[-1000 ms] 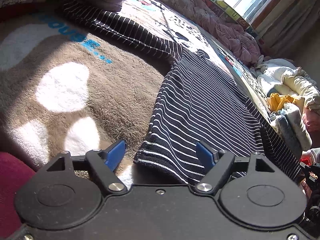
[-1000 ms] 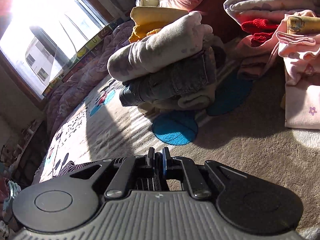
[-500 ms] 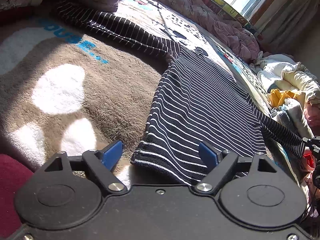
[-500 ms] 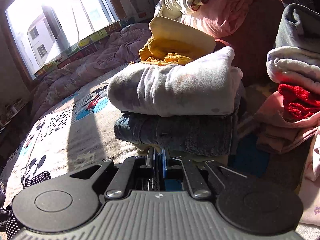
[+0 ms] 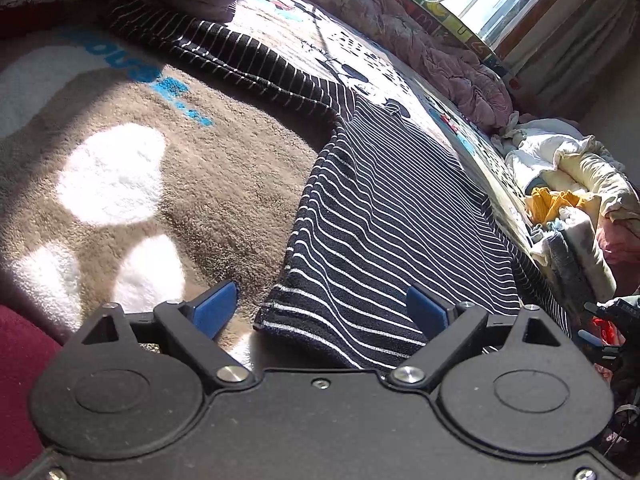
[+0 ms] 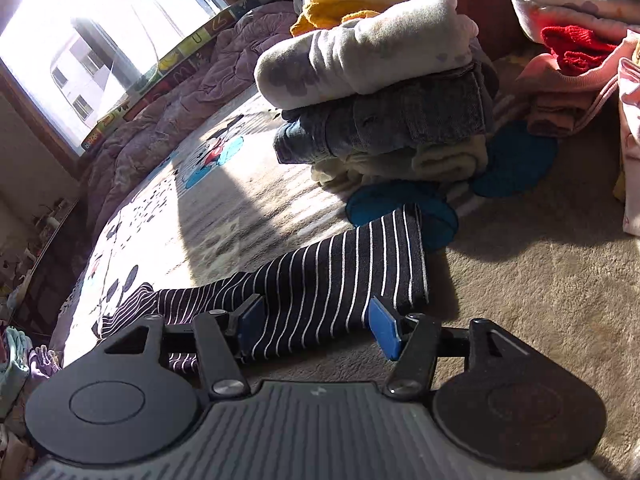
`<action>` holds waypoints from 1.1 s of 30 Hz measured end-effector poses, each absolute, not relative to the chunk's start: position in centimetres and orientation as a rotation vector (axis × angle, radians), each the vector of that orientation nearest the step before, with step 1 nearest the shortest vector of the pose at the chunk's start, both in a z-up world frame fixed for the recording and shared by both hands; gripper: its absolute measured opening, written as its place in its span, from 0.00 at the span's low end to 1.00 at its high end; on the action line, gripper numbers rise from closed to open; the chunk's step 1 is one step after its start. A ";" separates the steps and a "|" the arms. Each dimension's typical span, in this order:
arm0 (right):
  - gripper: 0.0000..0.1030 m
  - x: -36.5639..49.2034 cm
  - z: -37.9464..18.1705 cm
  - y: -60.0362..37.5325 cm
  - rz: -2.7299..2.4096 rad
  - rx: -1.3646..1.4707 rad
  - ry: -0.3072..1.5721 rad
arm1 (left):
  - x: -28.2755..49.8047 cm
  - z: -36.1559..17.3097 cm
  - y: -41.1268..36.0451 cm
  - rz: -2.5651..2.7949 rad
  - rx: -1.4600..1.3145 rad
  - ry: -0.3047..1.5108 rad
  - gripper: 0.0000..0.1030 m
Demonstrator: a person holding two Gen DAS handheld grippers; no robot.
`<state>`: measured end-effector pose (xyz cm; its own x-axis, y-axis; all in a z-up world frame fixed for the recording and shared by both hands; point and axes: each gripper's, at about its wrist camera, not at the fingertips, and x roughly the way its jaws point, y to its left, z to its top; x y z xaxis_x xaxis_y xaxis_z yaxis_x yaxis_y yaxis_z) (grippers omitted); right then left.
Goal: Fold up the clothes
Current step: 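Smooth the striped pants flat with the right tool, then open it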
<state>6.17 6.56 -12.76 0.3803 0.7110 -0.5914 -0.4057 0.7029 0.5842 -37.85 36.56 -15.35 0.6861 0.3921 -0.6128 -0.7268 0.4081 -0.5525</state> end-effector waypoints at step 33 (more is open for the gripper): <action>0.19 -6.4 -17.1 5.1 0.891 0.481 1.084 | -39.9 -12.5 35.1 0.838 -0.890 0.415 0.41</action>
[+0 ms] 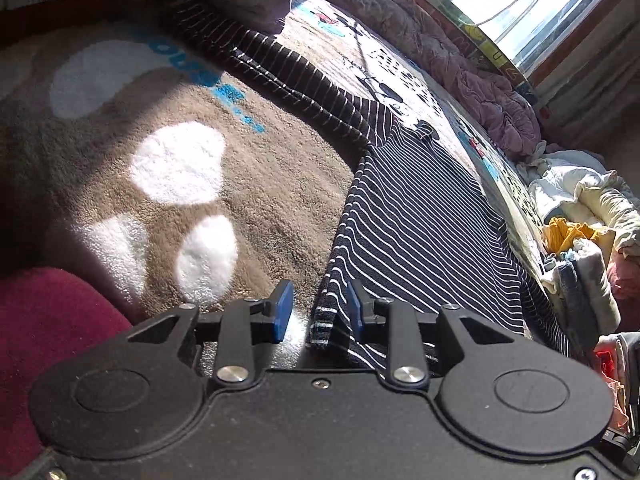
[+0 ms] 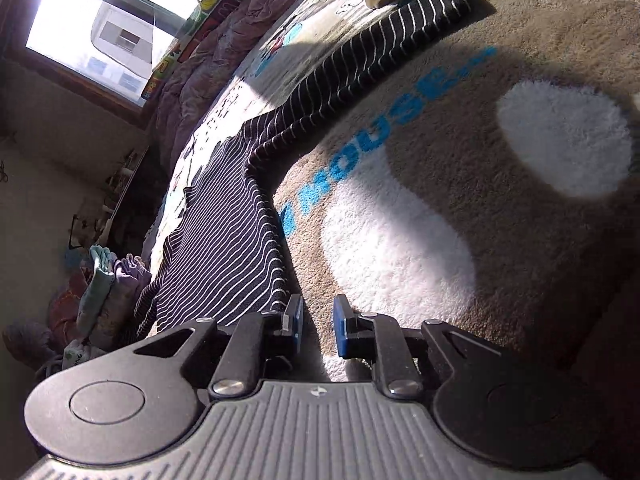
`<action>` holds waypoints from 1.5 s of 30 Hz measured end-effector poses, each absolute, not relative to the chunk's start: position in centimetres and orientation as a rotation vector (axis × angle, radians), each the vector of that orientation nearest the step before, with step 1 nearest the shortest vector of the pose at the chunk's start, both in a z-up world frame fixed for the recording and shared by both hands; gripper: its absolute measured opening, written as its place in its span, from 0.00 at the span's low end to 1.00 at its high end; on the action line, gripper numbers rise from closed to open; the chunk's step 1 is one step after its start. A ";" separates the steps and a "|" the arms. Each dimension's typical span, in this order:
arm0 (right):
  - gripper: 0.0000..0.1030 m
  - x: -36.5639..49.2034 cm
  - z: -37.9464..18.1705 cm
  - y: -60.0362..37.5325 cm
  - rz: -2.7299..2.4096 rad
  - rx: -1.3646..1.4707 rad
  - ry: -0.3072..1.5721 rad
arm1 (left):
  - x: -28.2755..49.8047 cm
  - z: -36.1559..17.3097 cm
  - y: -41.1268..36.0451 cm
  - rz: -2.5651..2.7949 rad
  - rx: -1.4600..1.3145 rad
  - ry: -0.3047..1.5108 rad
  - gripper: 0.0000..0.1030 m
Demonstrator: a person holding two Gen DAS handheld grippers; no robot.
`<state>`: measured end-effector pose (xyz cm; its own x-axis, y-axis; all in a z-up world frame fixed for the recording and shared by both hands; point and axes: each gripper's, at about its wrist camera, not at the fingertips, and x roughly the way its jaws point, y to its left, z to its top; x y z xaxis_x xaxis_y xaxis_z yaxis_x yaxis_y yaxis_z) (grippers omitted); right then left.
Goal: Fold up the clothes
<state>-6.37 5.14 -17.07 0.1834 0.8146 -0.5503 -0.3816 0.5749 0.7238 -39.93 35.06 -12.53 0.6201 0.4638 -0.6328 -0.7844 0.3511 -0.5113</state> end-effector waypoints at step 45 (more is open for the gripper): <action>0.11 14.0 -12.8 35.1 1.133 -0.029 0.828 | -8.7 -12.3 62.7 0.330 -0.443 0.683 0.09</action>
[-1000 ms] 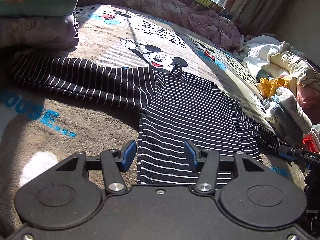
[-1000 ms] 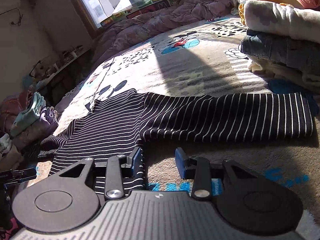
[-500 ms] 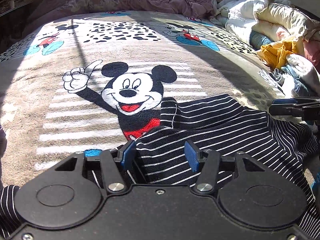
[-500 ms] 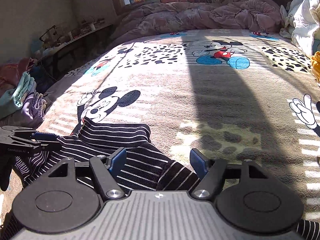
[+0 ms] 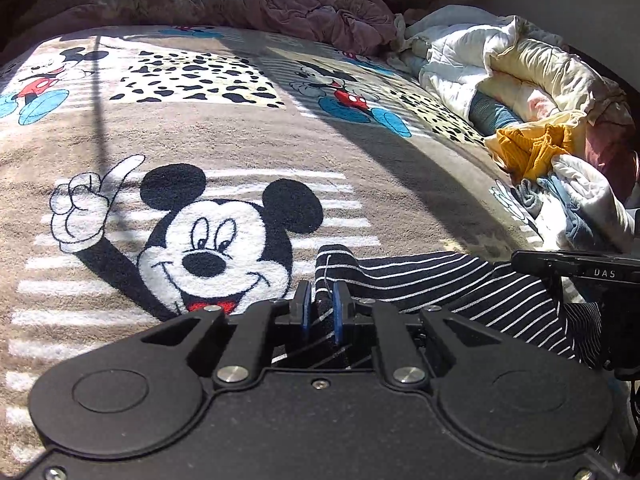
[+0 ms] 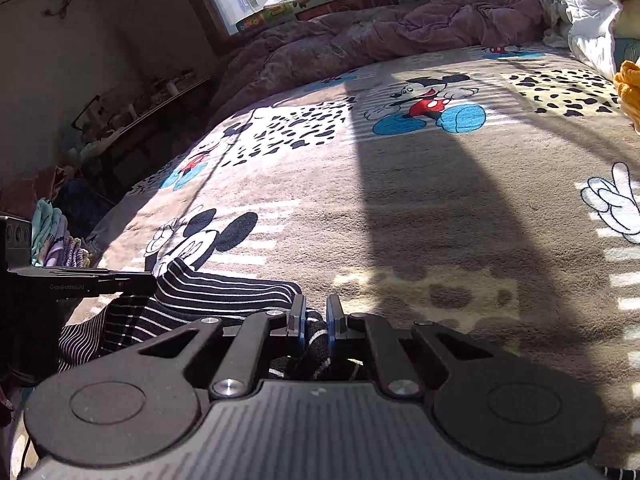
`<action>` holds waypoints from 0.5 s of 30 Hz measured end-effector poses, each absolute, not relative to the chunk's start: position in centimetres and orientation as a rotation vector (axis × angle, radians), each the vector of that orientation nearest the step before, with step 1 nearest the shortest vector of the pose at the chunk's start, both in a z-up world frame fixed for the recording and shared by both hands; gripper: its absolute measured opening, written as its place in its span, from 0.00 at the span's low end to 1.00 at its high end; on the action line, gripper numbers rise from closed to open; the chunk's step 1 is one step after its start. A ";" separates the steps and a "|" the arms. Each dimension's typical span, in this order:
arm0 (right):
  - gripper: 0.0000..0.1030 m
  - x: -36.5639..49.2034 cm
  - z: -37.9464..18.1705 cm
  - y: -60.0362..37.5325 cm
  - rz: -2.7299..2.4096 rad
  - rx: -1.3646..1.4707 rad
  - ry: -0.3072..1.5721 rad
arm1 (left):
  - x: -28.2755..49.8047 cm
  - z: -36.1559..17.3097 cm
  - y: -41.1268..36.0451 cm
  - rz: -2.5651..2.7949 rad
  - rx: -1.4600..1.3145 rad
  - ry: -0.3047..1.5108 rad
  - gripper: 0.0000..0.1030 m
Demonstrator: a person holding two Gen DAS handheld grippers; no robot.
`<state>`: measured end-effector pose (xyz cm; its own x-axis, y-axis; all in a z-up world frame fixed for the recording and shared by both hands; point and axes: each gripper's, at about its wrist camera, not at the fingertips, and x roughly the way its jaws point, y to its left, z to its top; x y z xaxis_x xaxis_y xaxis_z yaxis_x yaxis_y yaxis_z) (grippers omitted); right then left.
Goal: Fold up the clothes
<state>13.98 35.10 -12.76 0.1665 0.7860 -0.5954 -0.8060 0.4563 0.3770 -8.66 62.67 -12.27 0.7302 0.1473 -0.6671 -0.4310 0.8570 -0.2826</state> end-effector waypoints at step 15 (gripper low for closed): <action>0.61 4.1 -11.4 19.5 0.968 0.206 0.875 | -29.4 -8.9 48.6 0.643 -0.652 0.486 0.55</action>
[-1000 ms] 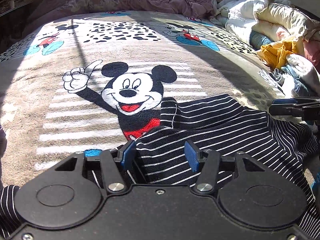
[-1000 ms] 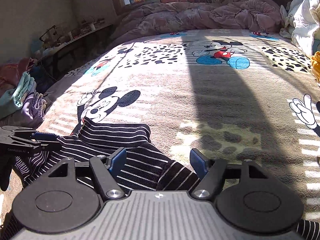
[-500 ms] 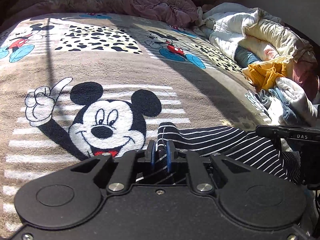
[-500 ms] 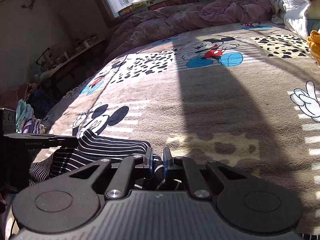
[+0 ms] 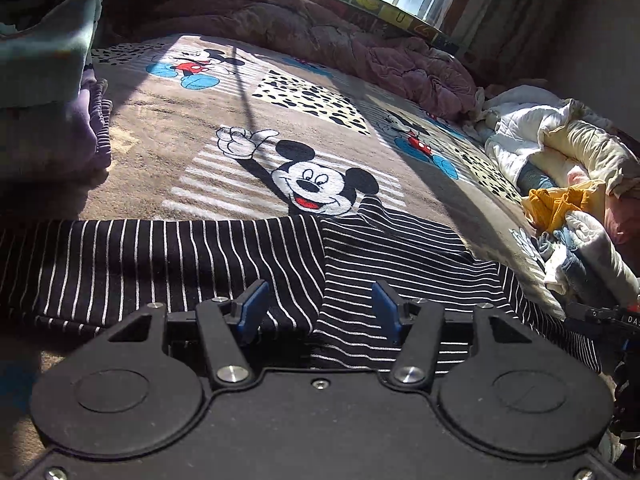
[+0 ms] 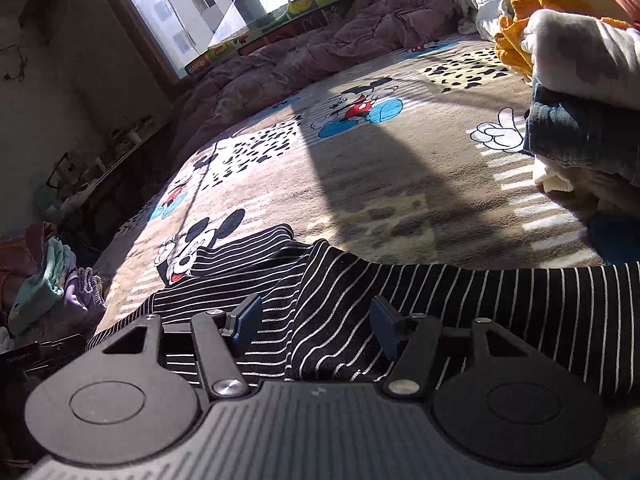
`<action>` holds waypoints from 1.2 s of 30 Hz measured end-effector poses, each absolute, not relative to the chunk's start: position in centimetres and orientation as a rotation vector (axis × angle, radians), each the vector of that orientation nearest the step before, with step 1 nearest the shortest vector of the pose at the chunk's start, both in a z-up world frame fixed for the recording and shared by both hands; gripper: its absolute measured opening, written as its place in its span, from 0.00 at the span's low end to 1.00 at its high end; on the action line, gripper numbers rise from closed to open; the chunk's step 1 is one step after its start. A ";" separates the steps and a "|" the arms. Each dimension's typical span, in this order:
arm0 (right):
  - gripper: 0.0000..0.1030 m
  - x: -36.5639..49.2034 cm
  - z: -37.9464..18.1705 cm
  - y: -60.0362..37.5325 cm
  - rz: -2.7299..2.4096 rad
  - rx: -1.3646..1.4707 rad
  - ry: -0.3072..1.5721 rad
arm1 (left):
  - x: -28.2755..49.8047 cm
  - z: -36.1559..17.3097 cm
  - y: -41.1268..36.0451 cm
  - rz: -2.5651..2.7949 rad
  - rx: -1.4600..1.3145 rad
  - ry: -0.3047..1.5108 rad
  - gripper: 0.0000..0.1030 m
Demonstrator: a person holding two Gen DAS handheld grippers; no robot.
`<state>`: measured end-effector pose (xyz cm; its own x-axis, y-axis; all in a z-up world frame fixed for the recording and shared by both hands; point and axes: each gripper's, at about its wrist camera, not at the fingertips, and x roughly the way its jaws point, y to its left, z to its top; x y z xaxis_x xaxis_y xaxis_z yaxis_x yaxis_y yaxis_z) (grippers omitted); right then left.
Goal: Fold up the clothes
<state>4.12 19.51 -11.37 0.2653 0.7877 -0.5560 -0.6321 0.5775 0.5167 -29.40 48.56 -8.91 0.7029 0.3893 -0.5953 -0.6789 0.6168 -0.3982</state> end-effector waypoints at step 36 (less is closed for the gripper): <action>0.11 -5.4 -17.9 7.3 0.809 0.815 1.337 | -41.2 -14.3 39.6 0.689 -1.358 0.332 0.07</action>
<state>-5.44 7.34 -17.90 0.0636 0.8682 -0.4922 -0.0330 0.4947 0.8684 -41.15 39.58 -14.28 0.7623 0.2589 -0.5932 -0.6252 0.0576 -0.7784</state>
